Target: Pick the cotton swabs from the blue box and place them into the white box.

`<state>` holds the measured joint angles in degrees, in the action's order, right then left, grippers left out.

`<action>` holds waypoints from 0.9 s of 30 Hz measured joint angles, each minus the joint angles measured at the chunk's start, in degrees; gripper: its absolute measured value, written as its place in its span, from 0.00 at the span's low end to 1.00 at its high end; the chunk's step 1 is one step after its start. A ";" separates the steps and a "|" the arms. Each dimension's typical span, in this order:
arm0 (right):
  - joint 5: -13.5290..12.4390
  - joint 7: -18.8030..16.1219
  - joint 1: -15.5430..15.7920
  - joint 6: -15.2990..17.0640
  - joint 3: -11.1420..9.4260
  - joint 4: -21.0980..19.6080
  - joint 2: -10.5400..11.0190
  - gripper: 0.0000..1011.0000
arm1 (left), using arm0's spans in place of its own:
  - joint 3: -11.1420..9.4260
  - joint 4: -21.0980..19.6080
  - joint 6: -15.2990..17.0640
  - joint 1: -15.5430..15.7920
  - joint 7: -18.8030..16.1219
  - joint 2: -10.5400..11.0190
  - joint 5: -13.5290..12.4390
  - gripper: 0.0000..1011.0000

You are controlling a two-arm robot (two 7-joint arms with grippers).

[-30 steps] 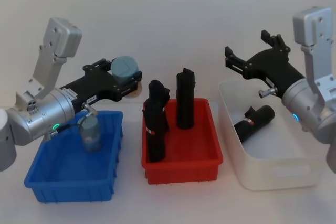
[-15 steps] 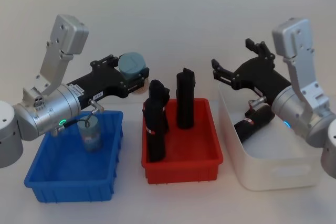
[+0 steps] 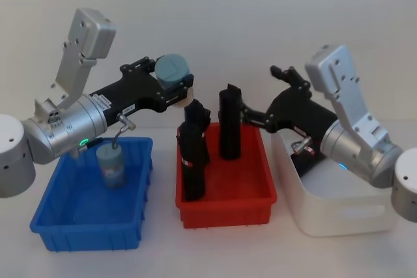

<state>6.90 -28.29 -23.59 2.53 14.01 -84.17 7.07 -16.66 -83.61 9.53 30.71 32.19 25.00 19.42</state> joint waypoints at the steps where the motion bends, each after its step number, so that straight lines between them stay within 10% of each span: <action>1: 0.11 -0.68 -0.09 -0.24 0.09 0.20 0.00 0.99 | -0.11 0.34 -0.24 0.33 0.38 -0.21 -0.18 0.66; 12: 1.18 -4.16 -1.69 -2.75 1.40 2.64 -0.64 0.99 | -1.01 2.79 -1.10 2.50 2.30 -1.74 -1.18 0.66; 27: 2.99 -0.43 -3.12 -4.21 2.74 5.23 -1.98 0.99 | -1.77 3.99 -1.46 3.31 3.19 -2.47 -1.45 0.66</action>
<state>9.89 -28.72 -26.71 -1.68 16.74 -78.93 5.09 -18.43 -79.62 8.07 34.02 35.38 22.53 17.98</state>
